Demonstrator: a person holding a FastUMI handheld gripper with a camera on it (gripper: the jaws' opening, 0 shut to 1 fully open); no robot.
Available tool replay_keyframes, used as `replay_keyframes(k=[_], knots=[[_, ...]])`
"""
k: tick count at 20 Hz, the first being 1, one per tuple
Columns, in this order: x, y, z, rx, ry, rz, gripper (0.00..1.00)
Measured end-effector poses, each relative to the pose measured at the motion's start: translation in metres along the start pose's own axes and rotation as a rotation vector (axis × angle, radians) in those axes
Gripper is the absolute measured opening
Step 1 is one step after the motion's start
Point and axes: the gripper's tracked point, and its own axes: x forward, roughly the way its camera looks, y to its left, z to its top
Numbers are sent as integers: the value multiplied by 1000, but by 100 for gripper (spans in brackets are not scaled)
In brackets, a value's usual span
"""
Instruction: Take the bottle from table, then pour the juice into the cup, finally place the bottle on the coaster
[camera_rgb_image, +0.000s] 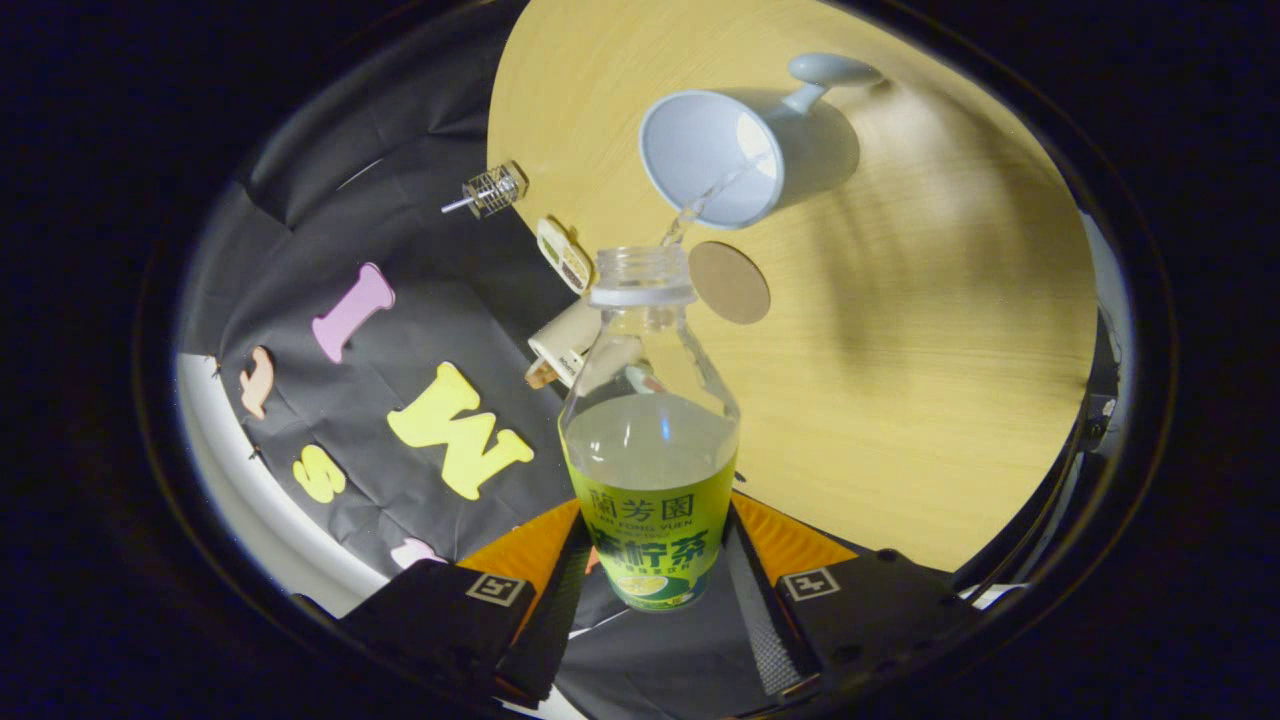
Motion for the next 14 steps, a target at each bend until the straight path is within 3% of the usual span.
replay_keyframes(k=[14], knots=[[1,28,-4,118,19,31,78]])
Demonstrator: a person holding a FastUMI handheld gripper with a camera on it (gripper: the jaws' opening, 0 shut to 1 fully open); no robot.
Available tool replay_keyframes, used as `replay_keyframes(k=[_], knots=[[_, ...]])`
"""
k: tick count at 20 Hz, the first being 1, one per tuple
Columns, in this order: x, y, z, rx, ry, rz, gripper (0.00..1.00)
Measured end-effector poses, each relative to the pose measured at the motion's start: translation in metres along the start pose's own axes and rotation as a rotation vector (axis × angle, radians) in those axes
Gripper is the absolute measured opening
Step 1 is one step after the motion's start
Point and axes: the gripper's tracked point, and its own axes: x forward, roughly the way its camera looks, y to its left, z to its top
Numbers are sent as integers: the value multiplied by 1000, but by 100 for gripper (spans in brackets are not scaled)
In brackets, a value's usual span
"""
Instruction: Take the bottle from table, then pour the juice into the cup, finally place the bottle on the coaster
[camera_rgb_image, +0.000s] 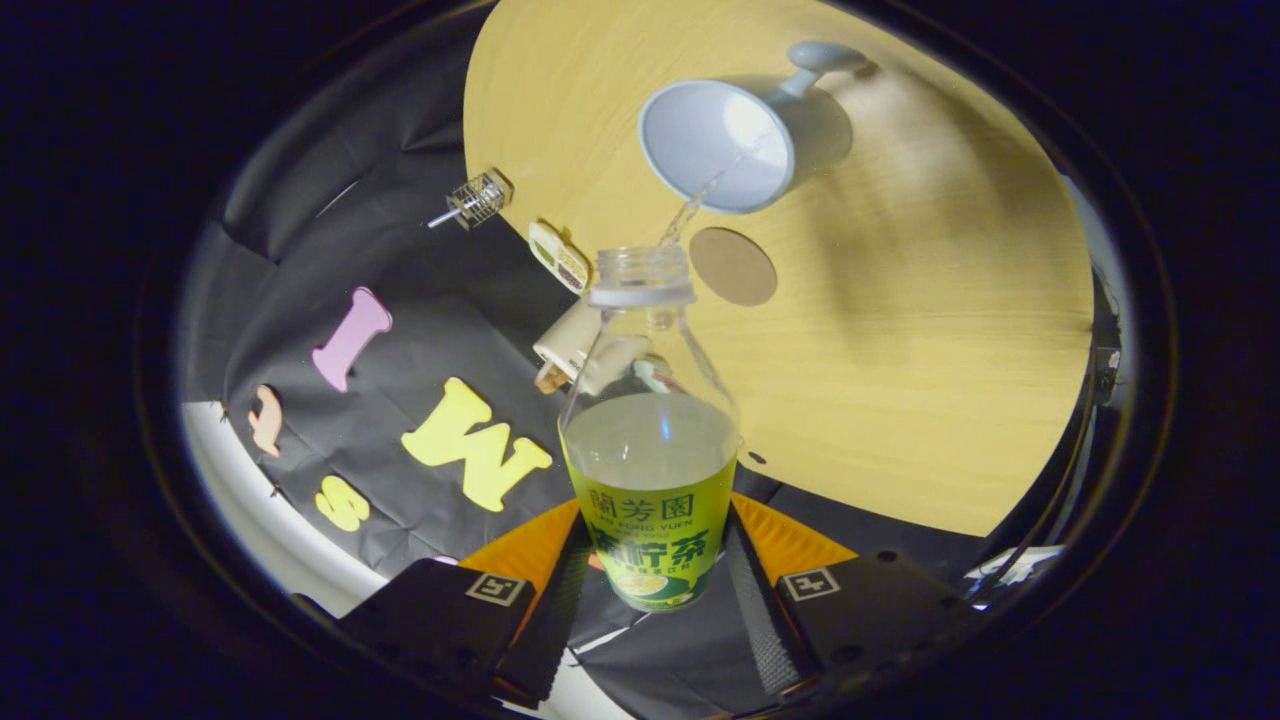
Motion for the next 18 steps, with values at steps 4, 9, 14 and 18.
replay_keyframes(k=[4,9,14,18], knots=[[-7,9,3,16,-1,24,78],[-8,16,-1,24,16,28,78],[-8,15,-9,7,30,19,78],[-8,15,-11,-70,35,17,78]])
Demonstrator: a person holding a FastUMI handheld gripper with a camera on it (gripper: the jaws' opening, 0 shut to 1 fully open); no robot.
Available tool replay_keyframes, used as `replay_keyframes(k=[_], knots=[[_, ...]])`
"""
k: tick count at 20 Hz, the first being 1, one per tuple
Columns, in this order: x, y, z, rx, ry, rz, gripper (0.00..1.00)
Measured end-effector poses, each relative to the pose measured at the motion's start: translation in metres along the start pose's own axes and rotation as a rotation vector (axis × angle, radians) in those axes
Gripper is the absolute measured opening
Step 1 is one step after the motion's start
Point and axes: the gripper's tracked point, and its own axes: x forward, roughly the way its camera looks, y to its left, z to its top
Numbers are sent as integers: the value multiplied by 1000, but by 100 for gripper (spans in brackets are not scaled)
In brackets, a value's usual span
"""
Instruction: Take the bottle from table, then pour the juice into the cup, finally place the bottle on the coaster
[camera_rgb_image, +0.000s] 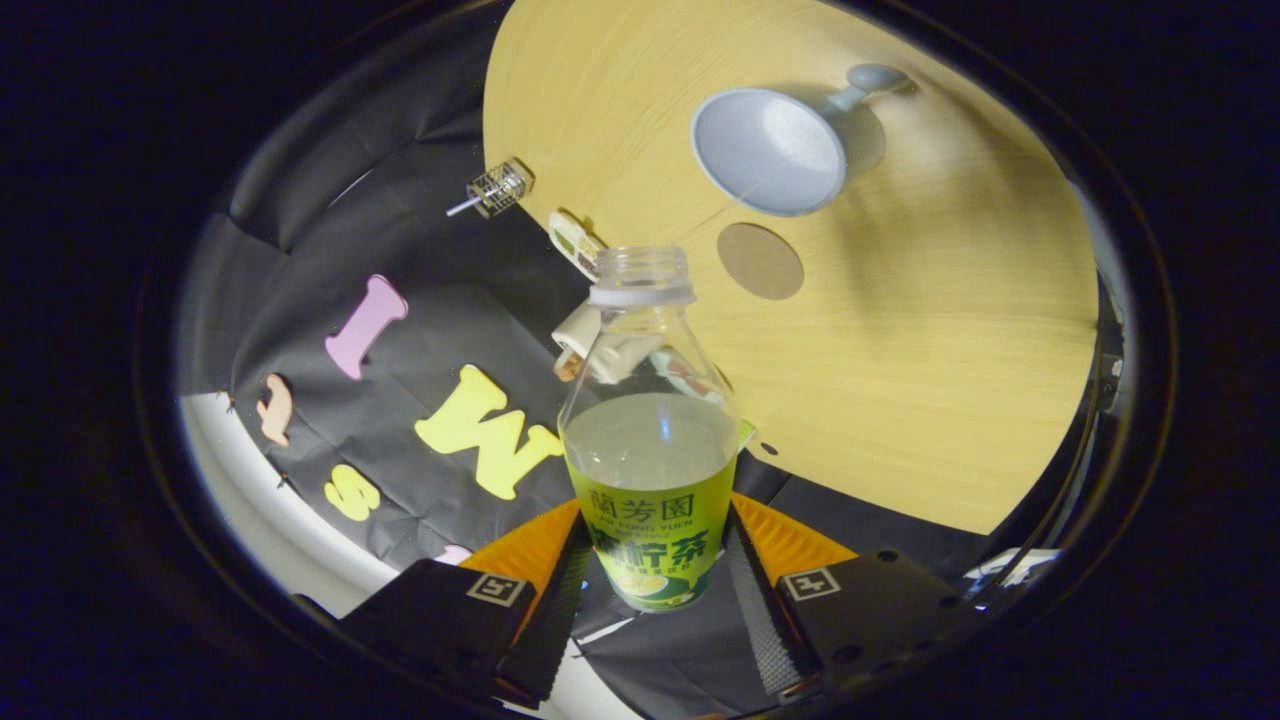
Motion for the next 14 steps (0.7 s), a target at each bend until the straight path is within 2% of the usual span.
replay_keyframes(k=[3,9,12,14], knots=[[-1,-8,3,-123,-16,-34,78],[-10,-27,12,-494,-66,-110,78],[-21,-45,15,-738,-83,-180,78],[-31,-52,17,-966,-99,-255,78]])
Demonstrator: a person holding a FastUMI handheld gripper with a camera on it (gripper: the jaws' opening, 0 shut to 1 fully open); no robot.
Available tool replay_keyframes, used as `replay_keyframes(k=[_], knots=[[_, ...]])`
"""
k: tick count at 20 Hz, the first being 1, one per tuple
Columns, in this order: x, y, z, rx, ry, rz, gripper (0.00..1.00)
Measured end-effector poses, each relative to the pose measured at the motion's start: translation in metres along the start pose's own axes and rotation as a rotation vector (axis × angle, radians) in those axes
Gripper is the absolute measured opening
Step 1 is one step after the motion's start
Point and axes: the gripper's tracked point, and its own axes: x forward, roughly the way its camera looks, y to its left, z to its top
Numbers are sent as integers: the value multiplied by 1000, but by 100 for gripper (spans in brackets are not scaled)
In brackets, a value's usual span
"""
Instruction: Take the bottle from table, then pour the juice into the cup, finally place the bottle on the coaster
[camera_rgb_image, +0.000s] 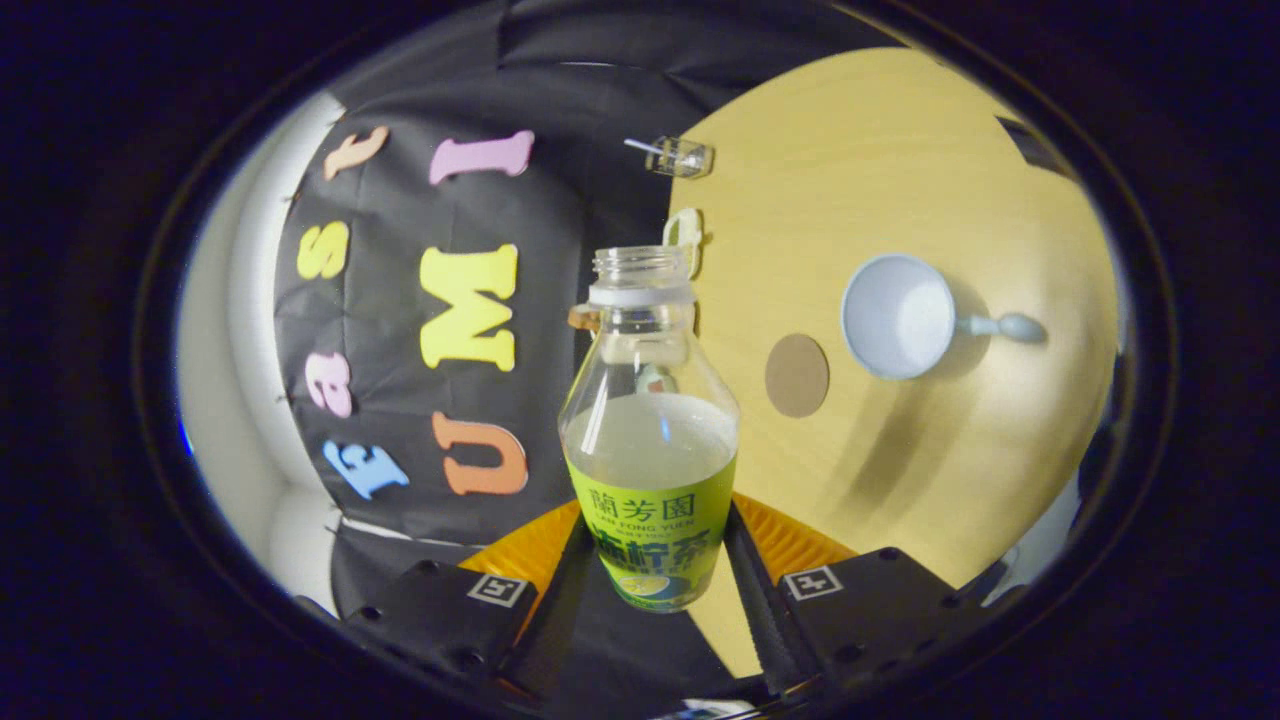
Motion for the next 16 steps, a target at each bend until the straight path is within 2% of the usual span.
replay_keyframes(k=[4,6,9,11,13,16], knots=[[-21,-12,19,-440,-55,-154,79],[-25,-14,35,-614,-116,-234,79],[-25,-13,45,-829,-168,-295,79],[-20,-10,45,-940,-196,-327,79],[-8,-2,42,-1017,-236,-322,79],[16,3,44,-1073,-298,-319,80]])
